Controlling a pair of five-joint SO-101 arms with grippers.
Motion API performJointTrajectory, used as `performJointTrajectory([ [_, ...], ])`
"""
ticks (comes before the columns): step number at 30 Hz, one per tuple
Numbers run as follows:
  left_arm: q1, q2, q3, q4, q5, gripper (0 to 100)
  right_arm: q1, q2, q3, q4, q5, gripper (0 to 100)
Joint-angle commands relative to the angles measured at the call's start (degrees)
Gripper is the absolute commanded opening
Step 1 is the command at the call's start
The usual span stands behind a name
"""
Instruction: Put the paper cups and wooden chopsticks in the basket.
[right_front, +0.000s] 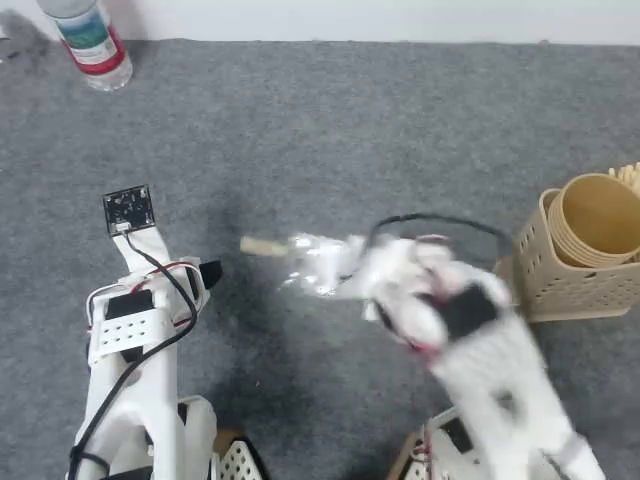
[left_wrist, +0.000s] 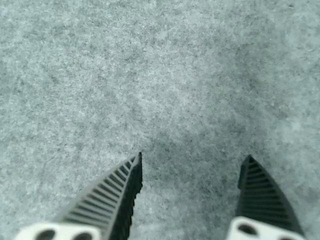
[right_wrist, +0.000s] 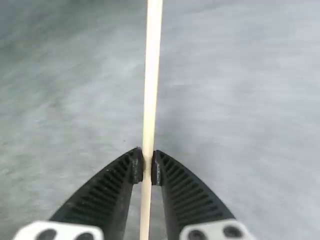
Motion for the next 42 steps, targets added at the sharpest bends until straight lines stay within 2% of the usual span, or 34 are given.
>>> performJointTrajectory([
  [1,0.35,-0.53,-0.48,-0.70,0.62,30,7.34,-14.73,-7.21,2.24,-0.88,0.8],
  [5,0.35,-0.53,-0.40,-0.53,0.62,30,18.86,-25.19,-7.03,0.92,-1.14,0.8],
  [7,0.35,-0.53,-0.40,-0.26,0.62,30,25.27,-30.02,-5.45,-3.12,-3.60,0.8],
  [12,0.18,-0.53,-0.40,0.44,0.44,30,41.19,-41.36,4.22,-22.64,-18.20,0.8],
  [16,0.09,-0.53,-0.40,0.53,0.44,30,50.86,-47.78,13.71,-36.53,-29.89,0.8],
  [21,0.09,-0.53,-0.40,0.53,0.35,30,61.23,-47.08,22.68,-52.00,-39.74,0.8],
  [24,0.09,-0.53,-0.48,0.44,0.35,30,65.19,-41.80,26.02,-60.18,-44.66,0.8],
  [29,0.26,-0.53,-0.48,0.35,0.35,30,68.70,-26.42,24.53,-68.44,-47.65,0.8],
  [37,0.35,-0.53,-0.57,0.26,0.44,30,70.81,-2.86,15.03,-68.53,-49.23,0.8],
  [42,0.35,-0.53,-0.66,0.26,0.44,30,70.55,0.75,13.80,-68.18,-49.14,2.8],
])
